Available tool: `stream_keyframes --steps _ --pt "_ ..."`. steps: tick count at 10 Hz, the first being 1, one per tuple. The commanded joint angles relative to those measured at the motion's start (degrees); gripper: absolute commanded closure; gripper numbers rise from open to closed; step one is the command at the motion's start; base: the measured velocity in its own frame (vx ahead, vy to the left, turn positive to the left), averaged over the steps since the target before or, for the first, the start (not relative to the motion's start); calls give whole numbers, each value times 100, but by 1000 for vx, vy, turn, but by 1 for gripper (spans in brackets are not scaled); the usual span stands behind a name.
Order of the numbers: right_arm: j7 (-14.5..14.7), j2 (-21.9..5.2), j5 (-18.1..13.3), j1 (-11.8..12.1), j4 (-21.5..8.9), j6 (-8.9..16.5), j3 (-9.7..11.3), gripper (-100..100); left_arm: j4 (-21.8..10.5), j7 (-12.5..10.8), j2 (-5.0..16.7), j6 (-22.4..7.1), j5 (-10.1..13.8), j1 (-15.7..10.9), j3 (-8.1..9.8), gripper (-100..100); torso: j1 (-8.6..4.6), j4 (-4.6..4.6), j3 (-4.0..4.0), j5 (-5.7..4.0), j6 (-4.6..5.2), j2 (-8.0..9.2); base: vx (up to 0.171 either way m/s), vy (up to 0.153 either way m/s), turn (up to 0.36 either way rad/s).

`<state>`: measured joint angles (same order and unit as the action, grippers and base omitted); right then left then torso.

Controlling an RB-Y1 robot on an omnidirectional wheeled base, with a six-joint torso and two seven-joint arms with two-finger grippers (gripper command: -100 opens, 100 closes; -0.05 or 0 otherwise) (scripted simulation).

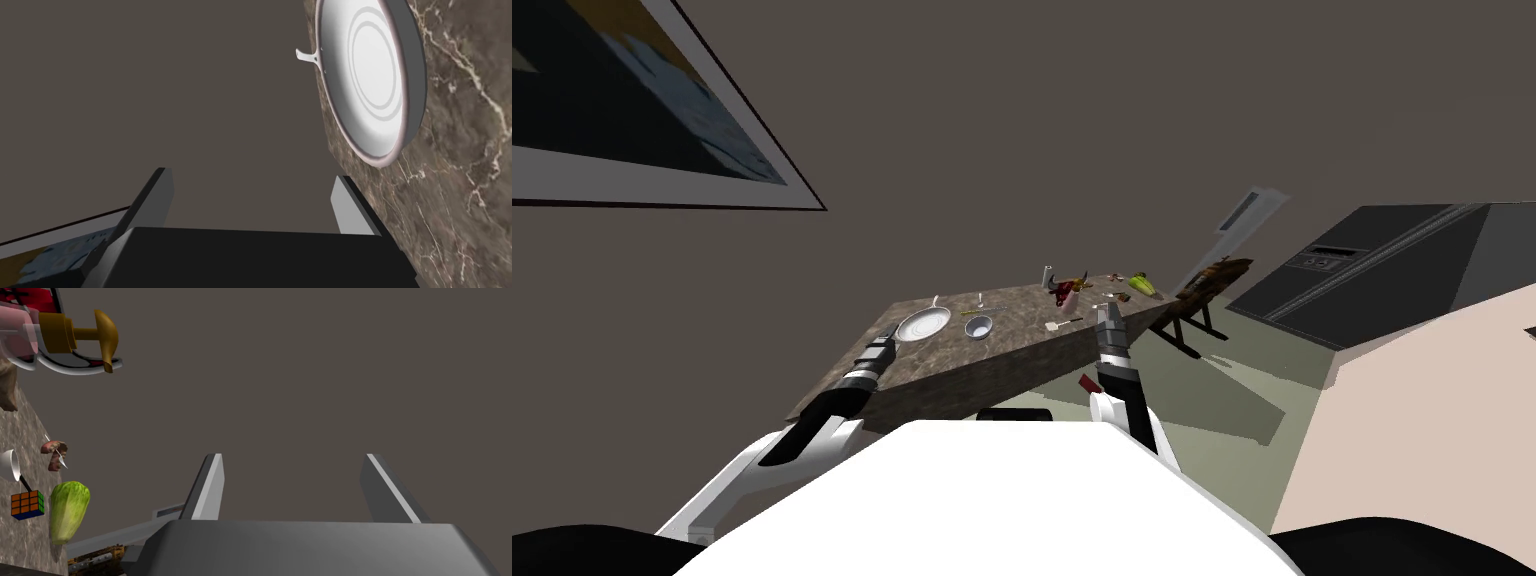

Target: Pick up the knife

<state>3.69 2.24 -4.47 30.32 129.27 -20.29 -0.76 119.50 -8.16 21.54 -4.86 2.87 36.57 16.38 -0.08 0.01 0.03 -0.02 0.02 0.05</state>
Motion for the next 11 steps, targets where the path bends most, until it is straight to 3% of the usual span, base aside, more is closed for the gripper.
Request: stream_keyframes --steps 1,2,4,5,6,7,9,10,11 --pt "0 0 0 0 0 0 0 0 -69 -2 58 -278 31 -29 82 -100 0 0 0 0 0 0 -10 -25 -130" --pt "0 0 0 1 0 0 -1 0 -181 -33 220 -421 143 27 297 -100 1 0 0 1 -5 0 -12 -45 -273" --pt "0 0 0 1 0 0 -1 0 -181 -33 220 -634 143 27 297 -100 -4 0 1 -1 -6 1 -8 -25 -42" --pt "0 0 0 2 0 0 -1 0 -299 -64 376 -815 259 78 519 -100 2 0 0 1 -6 -1 -5 -37 -250" --pt "0 0 0 0 0 0 0 0 -299 -64 376 -1001 259 78 519 -100 -2 0 -1 0 0 -2 -4 -28 -169" --pt "0 0 0 1 0 0 -1 0 -423 -95 525 -1137 379 123 744 -100 0 0 -1 0 -5 -1 -5 -45 -317" --pt "0 0 0 1 0 0 -1 0 -423 -95 525 -1378 379 123 744 -100 -2 0 -1 -1 -5 -2 -3 -22 -59" --pt "0 0 0 2 0 0 -2 0 -554 -127 668 -1558 502 161 974 -100 5 0 -1 1 -8 -2 1 -31 -280" --pt "0 0 0 0 0 0 0 0 -554 -127 668 -1743 502 161 974 -100 1 0 -2 0 0 -3 1 -25 -188"
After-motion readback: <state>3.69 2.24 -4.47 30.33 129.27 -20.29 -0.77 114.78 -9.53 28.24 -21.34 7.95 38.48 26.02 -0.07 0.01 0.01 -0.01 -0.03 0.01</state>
